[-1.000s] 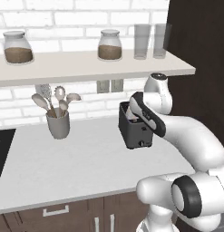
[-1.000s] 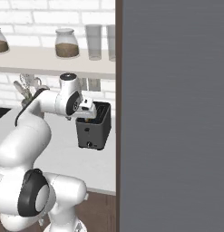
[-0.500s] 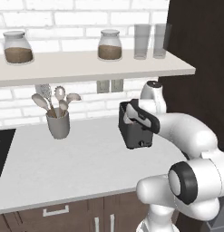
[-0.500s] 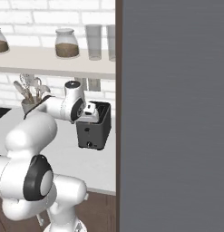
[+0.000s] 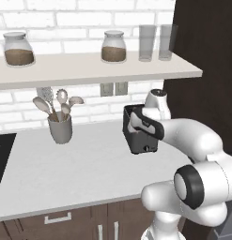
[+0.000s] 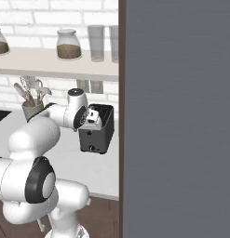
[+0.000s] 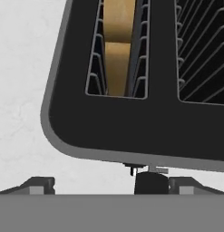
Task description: Start the toaster. Once the lever pops up, take the bread to the plate on the dining counter.
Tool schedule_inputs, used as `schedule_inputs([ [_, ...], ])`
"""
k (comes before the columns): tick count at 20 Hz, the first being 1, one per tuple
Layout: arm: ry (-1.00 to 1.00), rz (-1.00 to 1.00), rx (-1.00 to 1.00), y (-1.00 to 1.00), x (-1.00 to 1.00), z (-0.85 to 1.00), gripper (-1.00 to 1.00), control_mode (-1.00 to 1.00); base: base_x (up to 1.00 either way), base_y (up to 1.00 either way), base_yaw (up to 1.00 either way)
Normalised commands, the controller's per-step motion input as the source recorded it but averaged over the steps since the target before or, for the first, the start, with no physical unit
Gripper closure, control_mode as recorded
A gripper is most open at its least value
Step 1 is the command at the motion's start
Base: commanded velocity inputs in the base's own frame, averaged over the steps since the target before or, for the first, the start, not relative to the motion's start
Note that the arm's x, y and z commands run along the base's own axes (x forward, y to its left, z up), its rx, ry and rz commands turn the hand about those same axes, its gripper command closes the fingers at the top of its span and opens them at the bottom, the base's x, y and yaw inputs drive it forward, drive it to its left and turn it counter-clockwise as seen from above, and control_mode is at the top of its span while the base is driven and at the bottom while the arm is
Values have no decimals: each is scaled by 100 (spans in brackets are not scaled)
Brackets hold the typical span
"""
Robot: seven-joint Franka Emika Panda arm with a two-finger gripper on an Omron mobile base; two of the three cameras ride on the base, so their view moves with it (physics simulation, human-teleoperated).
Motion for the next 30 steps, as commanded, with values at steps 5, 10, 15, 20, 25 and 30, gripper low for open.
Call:
schedule_inputs([
  [5, 1, 0, 0, 0, 0, -23, -100, -100, 0, 0, 0],
  [10, 1, 0, 0, 0, 0, -23, -100, -100, 0, 0, 0],
  [15, 1, 0, 0, 0, 0, -25, -100, -100, 0, 0, 0],
  [20, 1, 0, 0, 0, 0, -30, -100, -100, 0, 0, 0],
  [25, 0, 0, 0, 0, 0, -29, -100, -100, 0, 0, 0],
  [30, 0, 0, 0, 0, 0, -18, -100, -100, 0, 0, 0],
])
